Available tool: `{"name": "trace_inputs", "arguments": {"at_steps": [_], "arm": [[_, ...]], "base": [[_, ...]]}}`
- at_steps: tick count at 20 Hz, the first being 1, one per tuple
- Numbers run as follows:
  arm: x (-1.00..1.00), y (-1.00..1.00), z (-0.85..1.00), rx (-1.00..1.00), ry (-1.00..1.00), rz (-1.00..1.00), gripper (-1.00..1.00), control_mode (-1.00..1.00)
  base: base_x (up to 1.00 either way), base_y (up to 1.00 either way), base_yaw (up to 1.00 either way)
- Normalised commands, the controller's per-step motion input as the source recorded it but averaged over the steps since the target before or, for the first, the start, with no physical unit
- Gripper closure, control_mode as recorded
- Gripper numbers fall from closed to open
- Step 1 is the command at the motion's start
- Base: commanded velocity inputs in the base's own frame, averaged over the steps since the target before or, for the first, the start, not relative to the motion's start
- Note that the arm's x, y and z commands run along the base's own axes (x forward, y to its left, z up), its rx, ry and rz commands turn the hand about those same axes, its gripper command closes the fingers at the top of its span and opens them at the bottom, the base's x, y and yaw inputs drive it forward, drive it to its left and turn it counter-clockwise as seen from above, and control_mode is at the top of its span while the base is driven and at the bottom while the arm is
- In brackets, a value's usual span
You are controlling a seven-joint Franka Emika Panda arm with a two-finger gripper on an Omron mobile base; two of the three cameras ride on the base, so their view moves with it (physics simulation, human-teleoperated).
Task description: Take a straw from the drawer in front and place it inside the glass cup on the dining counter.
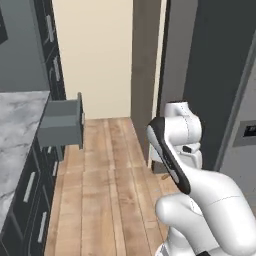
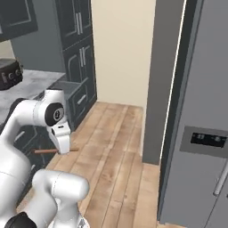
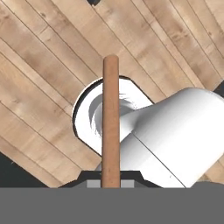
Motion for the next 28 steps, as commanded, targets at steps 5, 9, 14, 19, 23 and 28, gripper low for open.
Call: {"name": "trace_inputs", "arguments": {"at_steps": [5,9,14,19,23,28], "arm": [[0.00,0.00,0.00,0.00,0.00,0.00,1.00,1.00],[0.00,0.00,0.00,0.00,0.00,0.00,1.00,1.00],[0.00,0.00,0.00,0.00,0.00,0.00,1.00,1.00],[0.00,0.00,0.00,0.00,0.00,0.00,1.00,1.00],[0.00,0.00,0.00,0.00,0.00,0.00,1.00,1.00],[0.00,0.00,0.00,0.00,0.00,0.00,1.00,1.00]], "base": [[-0.60,-0.12,-0.74],[-0.46,-0.13,-0.79],[-0.39,-0.20,-0.78],[-0.24,-0.24,-0.72],[-0.04,-0.21,-0.65],[0.00,-0.05,-0.56]]}}
